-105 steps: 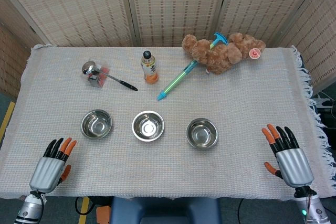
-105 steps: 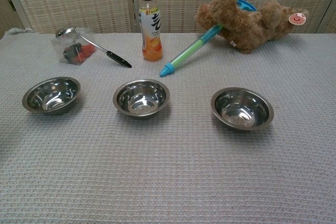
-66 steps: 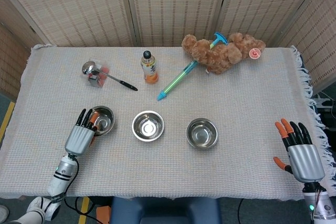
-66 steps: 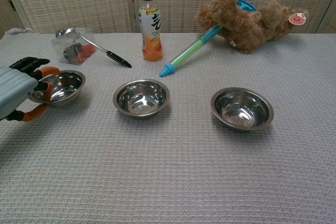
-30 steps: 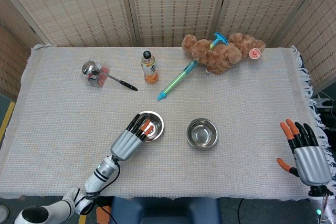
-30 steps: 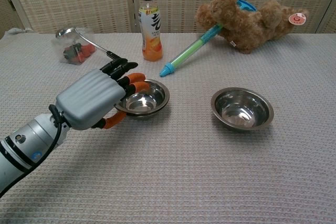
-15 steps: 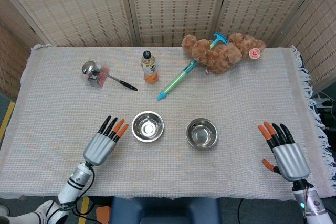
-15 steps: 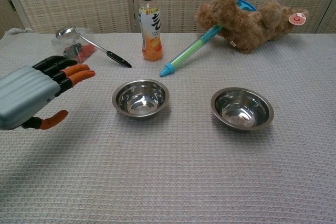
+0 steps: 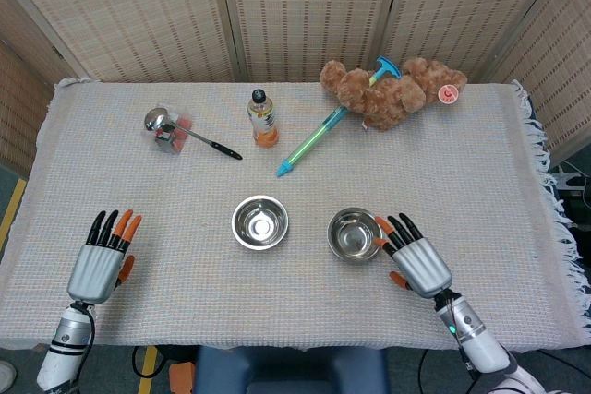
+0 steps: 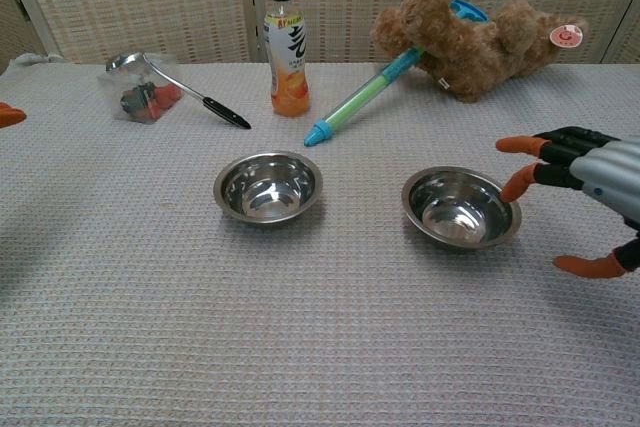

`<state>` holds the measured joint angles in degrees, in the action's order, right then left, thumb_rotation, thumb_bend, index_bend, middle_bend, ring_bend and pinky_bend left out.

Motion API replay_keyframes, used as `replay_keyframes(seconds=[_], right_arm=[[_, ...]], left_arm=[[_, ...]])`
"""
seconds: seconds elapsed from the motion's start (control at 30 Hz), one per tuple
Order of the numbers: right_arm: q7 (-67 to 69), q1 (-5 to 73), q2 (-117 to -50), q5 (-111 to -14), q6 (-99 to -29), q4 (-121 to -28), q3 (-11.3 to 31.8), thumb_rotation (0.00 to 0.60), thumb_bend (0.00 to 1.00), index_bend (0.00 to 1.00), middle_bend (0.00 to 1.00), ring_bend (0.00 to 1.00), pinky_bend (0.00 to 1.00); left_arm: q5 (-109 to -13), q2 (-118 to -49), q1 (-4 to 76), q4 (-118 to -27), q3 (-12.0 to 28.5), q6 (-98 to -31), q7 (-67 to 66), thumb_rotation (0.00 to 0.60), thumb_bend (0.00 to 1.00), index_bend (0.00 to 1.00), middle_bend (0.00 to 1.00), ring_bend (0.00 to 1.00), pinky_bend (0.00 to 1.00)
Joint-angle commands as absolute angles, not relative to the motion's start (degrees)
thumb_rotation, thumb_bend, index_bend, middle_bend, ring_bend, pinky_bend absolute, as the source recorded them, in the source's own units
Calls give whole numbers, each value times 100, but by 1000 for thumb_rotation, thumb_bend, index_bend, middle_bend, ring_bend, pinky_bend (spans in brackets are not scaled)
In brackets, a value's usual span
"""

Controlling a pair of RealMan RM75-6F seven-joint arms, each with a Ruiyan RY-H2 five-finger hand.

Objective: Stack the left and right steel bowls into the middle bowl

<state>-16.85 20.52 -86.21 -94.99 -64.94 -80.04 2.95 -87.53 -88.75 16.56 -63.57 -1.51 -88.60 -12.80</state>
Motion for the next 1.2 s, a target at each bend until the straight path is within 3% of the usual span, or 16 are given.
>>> replay_keyframes(seconds=[0.03,0.2,0.37,0.53,0.77,0.97,1.2], right_arm=[[-1882,2484,-9287,-9190,-5948,-7444,460,600,190,336,0,0,0],[-1820,2742,-9767,-9050,-5814,-6985,569,600,247,420,0,0,0],[-1611,2829,-10127,-9257,-6253,-6505,545,600,372,631,16,0,0],[-1273,2848,-10243,-9514,-6797,-6281,488,600,406,771,99,0,0],[-1284,3185,-10298,-9623,-6927,-6563,685,600,407,770,116,0,0],[-1584,3858,-10694,-9516,-6492,-6700,1101,600,407,741,116,0,0],[-1821,4498,-11382,-9103,-5915,-6134,1438,600,405,681,115,0,0]], left_arm=[[-8720,-8741,1574,-6371,-80,-8860,-1121,600,427,0,20,0,45],[-8754,-8650,1534,-6469,-14,-8890,-1051,600,427,0,23,0,46],[-8828,-8592,1491,-6526,31,-8955,-990,600,421,0,23,0,45],[-8877,-8560,1468,-6564,59,-8946,-953,600,423,0,23,0,46],[-8910,-8505,1439,-6625,120,-8954,-900,600,426,0,23,0,45],[-8885,-8407,1404,-6697,193,-8958,-805,600,425,0,23,0,45],[-8885,-8290,1355,-6784,253,-8991,-654,600,427,0,23,0,46]])
